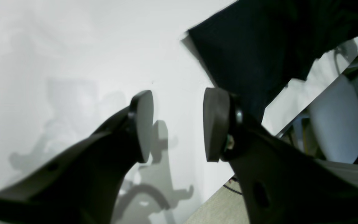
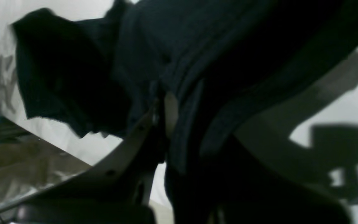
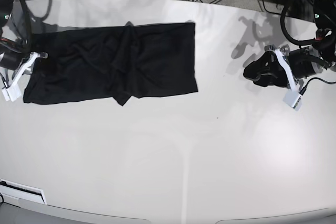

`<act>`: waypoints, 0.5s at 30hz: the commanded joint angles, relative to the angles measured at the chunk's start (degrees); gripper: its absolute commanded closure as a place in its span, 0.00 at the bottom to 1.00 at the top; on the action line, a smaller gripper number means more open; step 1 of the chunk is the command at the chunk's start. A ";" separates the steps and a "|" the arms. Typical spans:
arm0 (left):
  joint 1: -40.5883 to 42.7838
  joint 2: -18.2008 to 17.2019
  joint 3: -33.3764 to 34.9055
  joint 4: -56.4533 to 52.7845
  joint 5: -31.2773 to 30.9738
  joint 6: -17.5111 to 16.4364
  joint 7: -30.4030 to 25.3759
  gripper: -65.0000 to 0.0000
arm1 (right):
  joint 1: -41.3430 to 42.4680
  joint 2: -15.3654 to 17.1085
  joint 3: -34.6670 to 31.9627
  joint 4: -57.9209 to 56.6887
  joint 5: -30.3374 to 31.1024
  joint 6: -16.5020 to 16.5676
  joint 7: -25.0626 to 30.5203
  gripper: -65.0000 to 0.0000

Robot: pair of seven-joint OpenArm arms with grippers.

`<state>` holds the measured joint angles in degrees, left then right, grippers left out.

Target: Layout the t-shirt on the table in an organized manner, then fold the t-shirt properly

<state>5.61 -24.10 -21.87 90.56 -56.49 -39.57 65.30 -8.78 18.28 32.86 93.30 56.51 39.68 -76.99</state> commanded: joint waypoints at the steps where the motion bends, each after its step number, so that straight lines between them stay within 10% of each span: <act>1: -0.52 -0.98 -0.44 0.81 -1.14 -0.43 -1.49 0.57 | -0.31 0.76 0.20 3.50 1.88 0.32 1.20 1.00; 15: -0.52 -0.96 -0.44 0.81 -1.14 -0.43 -1.90 0.57 | -6.62 -11.67 -7.45 25.81 10.29 -0.44 -0.28 1.00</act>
<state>5.69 -24.12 -21.89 90.56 -56.49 -39.57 64.47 -15.88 6.24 25.17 118.32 64.75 38.92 -78.50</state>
